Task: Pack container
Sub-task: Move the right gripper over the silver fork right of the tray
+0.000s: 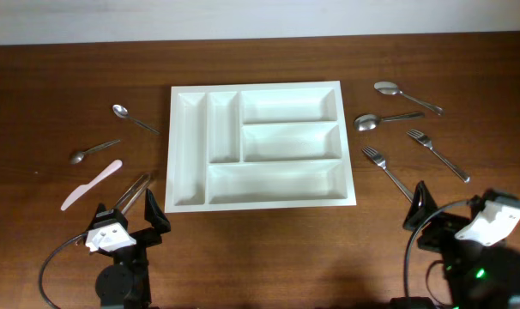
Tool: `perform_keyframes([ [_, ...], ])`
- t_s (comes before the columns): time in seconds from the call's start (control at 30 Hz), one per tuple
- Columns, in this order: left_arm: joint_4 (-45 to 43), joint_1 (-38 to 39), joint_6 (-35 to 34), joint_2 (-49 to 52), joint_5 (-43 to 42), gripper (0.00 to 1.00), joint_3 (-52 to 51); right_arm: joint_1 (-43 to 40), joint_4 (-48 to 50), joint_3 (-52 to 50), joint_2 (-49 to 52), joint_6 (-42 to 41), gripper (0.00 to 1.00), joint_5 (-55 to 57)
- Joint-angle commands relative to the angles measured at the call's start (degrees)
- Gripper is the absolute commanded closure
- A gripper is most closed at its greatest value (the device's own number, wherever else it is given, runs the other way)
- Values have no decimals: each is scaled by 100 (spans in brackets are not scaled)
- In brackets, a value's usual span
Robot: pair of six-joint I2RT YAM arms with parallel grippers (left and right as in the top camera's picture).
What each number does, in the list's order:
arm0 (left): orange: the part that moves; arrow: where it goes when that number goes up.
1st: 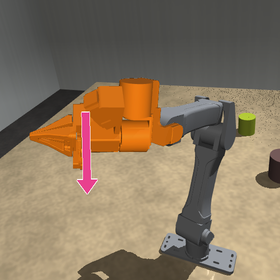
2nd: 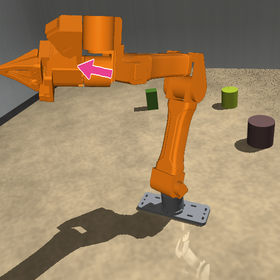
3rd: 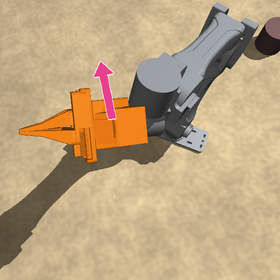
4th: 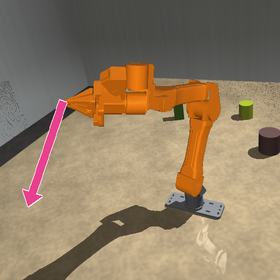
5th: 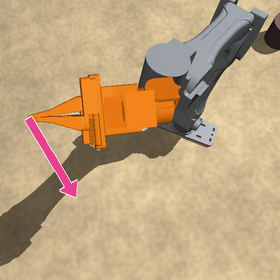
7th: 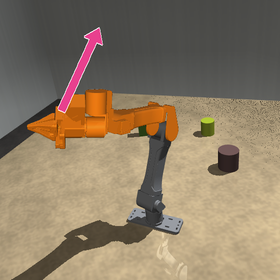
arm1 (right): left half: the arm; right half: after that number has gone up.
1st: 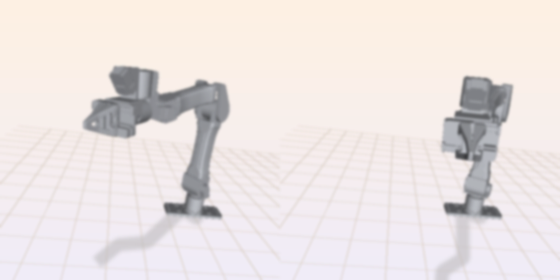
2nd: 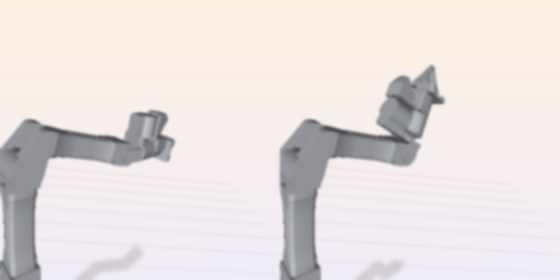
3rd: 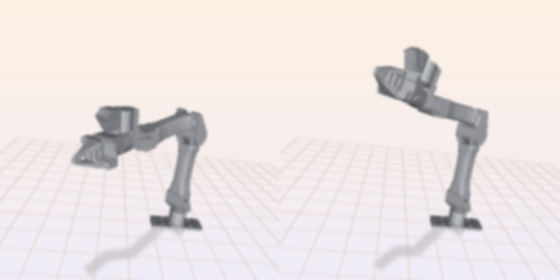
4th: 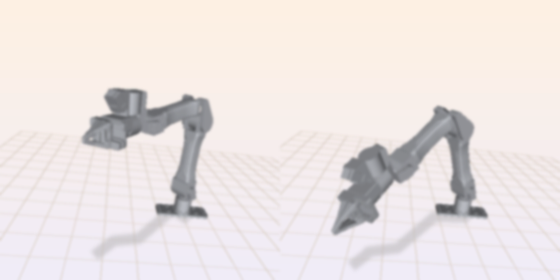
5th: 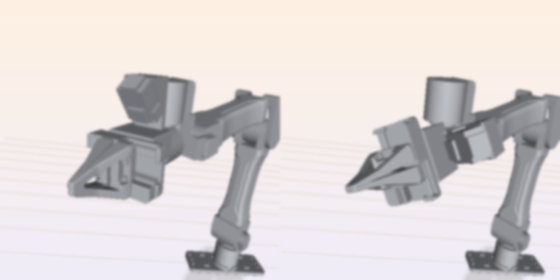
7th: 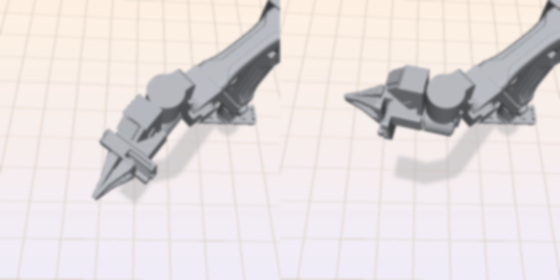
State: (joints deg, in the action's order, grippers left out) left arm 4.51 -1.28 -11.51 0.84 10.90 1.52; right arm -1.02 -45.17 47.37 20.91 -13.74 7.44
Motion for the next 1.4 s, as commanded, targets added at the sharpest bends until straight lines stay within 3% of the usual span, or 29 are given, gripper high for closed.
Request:
perform_keyframes([
  [0.0,-13,-33,72,-48,-63,1,-63,22,-1134,1471,1283,280,1,-164],
  [0.1,-11,-33,72,-48,-63,1,-63,22,-2284,2610,2341,955,1,-164],
  [0.27,-11,-33,72,-48,-63,1,-63,22,-3362,3598,3646,1709,1,-181],
  [0.7,-13,-33,72,-48,-63,1,-63,-153,-3010,3644,5676,1668,1,-302],
  [0.87,-13,-33,72,-48,-63,1,-63,-640,-2688,3644,6253,1709,1,-1104],
  [1.03,-13,-33,72,-48,-63,1,-63,-1158,-2483,3644,6743,2579,1,-2444],
  [1.37,-13,-33,72,-48,-63,1,-63,-1298,-2277,3641,7989,2404,1,-2485],
])
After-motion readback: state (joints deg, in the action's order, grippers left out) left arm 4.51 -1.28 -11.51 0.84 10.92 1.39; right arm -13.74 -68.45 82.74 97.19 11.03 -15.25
